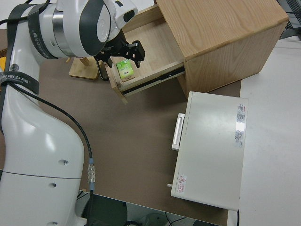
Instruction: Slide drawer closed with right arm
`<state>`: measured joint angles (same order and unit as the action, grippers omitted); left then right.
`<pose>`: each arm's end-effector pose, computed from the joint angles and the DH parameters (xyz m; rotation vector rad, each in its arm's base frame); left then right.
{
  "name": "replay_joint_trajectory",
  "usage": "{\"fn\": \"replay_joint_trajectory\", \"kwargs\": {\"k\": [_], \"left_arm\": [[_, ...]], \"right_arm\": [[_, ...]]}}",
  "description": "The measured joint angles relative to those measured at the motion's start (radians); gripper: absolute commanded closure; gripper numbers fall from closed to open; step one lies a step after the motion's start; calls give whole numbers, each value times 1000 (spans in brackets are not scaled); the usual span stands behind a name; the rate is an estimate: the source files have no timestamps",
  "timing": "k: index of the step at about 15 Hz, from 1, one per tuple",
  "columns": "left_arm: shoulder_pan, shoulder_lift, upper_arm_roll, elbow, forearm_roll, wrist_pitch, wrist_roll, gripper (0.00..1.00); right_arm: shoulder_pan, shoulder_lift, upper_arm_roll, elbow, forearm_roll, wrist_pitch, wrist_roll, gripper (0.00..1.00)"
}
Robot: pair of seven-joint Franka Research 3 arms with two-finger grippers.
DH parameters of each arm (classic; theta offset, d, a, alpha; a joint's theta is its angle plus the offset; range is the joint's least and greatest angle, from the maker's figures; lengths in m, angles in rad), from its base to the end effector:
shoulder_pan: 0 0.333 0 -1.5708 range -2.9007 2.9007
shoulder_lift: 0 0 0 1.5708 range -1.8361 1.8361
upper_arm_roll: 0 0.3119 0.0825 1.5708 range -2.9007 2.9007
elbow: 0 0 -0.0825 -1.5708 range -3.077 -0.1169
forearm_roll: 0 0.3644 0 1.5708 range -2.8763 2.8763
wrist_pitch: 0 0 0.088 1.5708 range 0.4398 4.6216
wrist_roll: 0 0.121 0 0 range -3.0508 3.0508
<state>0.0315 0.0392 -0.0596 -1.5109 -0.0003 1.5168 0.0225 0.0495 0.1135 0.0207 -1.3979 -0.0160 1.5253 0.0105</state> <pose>0.5410 -0.0146 0.6076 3.1376 -0.0794 -0.0522 0.5646 0.0370 0.6178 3.1271 0.0918 0.0226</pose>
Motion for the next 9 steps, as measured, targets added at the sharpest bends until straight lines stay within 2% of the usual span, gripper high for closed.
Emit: {"fn": "replay_joint_trajectory", "kwargs": {"k": [1,3,9], "left_arm": [[0,0,0,0,0,0,0,7],[0,0,0,0,0,0,0,7],[0,0,0,0,0,0,0,7]], "right_arm": [[0,-5,0,0,0,-2,-1,641],[0,-11,-2,0,0,-4,-1,984],[0,-12,-4,0,0,-13,-2,1000]]}}
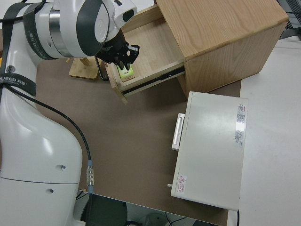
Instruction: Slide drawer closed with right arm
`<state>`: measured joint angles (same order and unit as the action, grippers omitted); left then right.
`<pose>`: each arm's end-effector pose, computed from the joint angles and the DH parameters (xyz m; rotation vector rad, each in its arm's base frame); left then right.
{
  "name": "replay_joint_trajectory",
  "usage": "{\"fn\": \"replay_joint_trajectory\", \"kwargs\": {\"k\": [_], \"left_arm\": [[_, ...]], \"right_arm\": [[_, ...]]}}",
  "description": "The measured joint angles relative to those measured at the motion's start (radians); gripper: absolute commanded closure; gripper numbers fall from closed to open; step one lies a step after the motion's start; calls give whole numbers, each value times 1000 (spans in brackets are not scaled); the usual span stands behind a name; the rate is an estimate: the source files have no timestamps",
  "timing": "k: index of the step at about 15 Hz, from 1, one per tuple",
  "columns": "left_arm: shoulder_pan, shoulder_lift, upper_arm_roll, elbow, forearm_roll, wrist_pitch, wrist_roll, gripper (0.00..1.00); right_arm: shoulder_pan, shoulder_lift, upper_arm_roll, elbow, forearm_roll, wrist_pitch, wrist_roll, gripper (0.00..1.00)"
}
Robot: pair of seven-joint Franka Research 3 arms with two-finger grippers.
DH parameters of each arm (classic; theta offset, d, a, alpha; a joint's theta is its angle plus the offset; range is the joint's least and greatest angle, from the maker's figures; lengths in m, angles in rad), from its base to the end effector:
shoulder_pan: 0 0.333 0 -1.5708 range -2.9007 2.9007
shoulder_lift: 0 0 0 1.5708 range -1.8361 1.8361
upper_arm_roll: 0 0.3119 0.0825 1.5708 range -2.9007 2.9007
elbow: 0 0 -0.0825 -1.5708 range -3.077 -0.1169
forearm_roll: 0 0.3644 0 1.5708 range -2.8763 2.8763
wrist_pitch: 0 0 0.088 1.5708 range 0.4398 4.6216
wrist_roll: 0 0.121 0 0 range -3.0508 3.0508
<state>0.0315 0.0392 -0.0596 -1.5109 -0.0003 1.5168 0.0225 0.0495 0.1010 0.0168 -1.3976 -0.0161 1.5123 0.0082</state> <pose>0.5410 -0.0146 0.6076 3.1376 -0.0794 -0.0522 0.5596 0.0346 0.6238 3.1264 0.0890 0.0223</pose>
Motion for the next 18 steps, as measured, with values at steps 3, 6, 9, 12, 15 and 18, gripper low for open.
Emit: {"fn": "replay_joint_trajectory", "kwargs": {"k": [3,6,9,12,15,18], "left_arm": [[0,0,0,0,0,0,0,7],[0,0,0,0,0,0,0,7],[0,0,0,0,0,0,0,7],[0,0,0,0,0,0,0,5],[0,0,0,0,0,0,0,7],[0,0,0,0,0,0,0,7]], "right_arm": [[0,0,0,0,0,0,0,1000],[0,-2,0,7,0,0,0,1000],[5,-6,8,31,0,-1,0,1000],[30,-16,17,54,0,-2,30,1000],[104,-24,20,62,0,-5,180,1000],[248,-23,27,63,-19,-8,460,1000]]}}
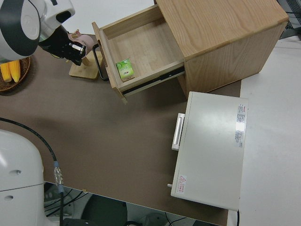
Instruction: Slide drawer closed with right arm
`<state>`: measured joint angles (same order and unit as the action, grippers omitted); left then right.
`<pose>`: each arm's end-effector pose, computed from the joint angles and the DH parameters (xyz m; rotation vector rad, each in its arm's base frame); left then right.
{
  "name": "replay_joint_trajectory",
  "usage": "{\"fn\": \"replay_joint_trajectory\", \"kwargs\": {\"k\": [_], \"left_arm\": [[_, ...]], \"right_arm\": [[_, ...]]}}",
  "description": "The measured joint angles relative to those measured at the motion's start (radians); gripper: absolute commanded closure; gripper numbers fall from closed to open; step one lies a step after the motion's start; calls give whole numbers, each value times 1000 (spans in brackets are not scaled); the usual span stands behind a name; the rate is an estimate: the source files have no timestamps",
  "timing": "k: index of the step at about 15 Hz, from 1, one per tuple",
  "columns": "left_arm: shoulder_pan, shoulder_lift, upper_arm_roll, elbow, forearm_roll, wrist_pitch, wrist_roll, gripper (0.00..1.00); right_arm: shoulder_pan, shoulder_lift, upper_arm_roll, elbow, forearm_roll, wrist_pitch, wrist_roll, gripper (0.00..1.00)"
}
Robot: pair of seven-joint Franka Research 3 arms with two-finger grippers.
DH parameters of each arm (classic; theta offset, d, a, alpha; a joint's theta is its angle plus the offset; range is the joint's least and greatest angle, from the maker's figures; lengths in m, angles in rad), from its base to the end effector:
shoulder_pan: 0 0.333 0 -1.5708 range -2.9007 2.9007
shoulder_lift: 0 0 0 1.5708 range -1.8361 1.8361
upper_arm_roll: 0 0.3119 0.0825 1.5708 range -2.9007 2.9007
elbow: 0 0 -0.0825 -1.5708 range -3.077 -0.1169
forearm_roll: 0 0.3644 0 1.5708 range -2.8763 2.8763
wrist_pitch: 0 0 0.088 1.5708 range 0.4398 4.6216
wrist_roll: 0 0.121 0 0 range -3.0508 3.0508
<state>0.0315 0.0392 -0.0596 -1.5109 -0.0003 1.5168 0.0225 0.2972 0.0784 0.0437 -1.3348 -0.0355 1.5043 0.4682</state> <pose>0.5410 -0.0146 0.6076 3.1376 -0.0794 -0.0522 0.5223 0.1793 0.6638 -3.1246 0.2058 -0.1510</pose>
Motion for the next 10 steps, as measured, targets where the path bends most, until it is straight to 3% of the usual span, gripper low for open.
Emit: {"fn": "replay_joint_trajectory", "kwargs": {"k": [3,7,10], "left_arm": [[0,0,0,0,0,0,0,7],[0,0,0,0,0,0,0,7],[0,0,0,0,0,0,0,7]], "right_arm": [[87,25,6,-4,-16,-4,243,1000],[123,96,7,-28,-18,0,447,1000],[144,162,8,-54,-26,45,594,1000]]}}
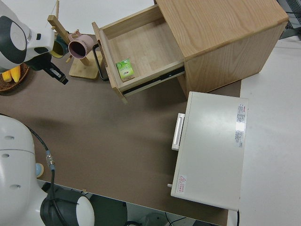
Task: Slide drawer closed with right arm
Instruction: 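Push the wooden drawer away from the robot into the cabinet with the right gripper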
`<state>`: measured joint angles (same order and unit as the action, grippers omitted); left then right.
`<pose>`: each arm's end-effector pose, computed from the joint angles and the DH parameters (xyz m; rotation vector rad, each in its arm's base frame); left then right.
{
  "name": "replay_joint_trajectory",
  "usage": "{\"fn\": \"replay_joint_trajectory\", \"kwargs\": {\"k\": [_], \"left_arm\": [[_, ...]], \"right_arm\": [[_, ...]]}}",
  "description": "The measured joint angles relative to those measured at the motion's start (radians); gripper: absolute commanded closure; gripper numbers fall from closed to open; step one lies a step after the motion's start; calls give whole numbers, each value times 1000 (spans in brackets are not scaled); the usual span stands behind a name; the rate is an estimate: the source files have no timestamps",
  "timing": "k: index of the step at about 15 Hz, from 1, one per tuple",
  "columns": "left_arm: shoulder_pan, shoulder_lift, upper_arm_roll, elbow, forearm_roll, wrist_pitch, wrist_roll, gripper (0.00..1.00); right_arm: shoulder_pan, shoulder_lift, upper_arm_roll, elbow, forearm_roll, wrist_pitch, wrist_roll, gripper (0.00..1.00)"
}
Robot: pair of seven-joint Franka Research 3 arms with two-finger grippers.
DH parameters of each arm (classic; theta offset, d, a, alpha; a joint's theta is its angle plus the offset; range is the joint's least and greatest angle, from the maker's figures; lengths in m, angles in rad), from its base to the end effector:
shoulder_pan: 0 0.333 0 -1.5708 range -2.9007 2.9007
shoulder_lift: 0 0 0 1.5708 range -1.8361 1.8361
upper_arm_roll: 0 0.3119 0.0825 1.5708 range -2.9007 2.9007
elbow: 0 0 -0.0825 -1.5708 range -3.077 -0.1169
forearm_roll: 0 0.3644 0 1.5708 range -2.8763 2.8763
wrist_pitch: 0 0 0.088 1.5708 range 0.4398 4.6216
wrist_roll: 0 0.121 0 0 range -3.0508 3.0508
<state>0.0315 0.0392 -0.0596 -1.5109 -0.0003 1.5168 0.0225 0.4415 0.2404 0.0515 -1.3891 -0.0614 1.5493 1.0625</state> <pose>0.5410 -0.0146 0.6076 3.1376 -0.0794 -0.0522 0.5346 0.2746 0.5499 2.9276 -0.8567 -0.0343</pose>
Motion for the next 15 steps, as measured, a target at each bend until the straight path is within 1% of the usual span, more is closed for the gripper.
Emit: {"fn": "replay_joint_trajectory", "kwargs": {"k": [1,4,6,9,11,15], "left_arm": [[0,0,0,0,0,0,0,7],[0,0,0,0,0,0,0,7],[0,0,0,0,0,0,0,7],[0,0,0,0,0,0,0,7],[0,0,0,0,0,0,0,7],[0,0,0,0,0,0,0,7]], "right_arm": [[3,18,0,-17,0,31,52,1000],[1,44,-5,-74,-1,119,176,1000],[-3,52,-10,-98,-1,158,237,1000],[-16,53,-21,-105,-1,201,308,1000],[-33,53,-23,-106,0,226,332,1000],[-70,69,-24,-112,1,257,350,1000]]}}
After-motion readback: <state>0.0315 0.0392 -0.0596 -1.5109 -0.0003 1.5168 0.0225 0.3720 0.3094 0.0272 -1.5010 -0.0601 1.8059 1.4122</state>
